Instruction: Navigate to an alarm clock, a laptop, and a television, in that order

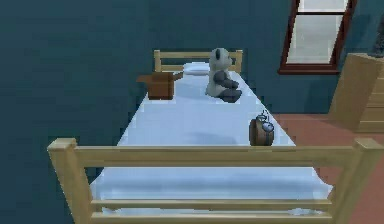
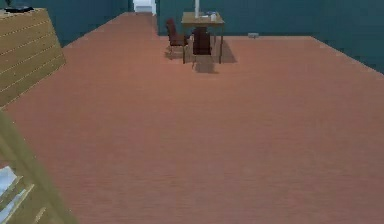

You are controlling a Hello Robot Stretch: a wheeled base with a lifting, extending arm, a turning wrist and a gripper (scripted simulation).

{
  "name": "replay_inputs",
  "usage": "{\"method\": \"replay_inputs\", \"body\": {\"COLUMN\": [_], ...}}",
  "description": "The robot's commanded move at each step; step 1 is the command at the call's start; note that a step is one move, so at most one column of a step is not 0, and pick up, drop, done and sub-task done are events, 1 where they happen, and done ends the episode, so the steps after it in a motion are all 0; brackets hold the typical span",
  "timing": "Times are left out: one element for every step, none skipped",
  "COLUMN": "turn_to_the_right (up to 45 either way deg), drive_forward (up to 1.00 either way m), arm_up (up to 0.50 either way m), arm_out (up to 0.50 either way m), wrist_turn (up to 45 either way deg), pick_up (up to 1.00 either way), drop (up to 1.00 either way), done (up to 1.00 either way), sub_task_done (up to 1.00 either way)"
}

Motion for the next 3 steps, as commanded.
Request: {"method": "replay_inputs", "body": {"turn_to_the_right": [6.0, 0.0, 15.0], "drive_forward": [0.0, 0.15, 0.0], "arm_up": [0.0, 0.0, 0.0], "arm_out": [0.0, 0.0, 0.0], "wrist_turn": [0.0, 0.0, 0.0], "pick_up": [0.0, 0.0, 0.0], "drop": [0.0, 0.0, 0.0], "done": [0.0, 0.0, 0.0], "sub_task_done": [0.0, 0.0, 0.0]}}
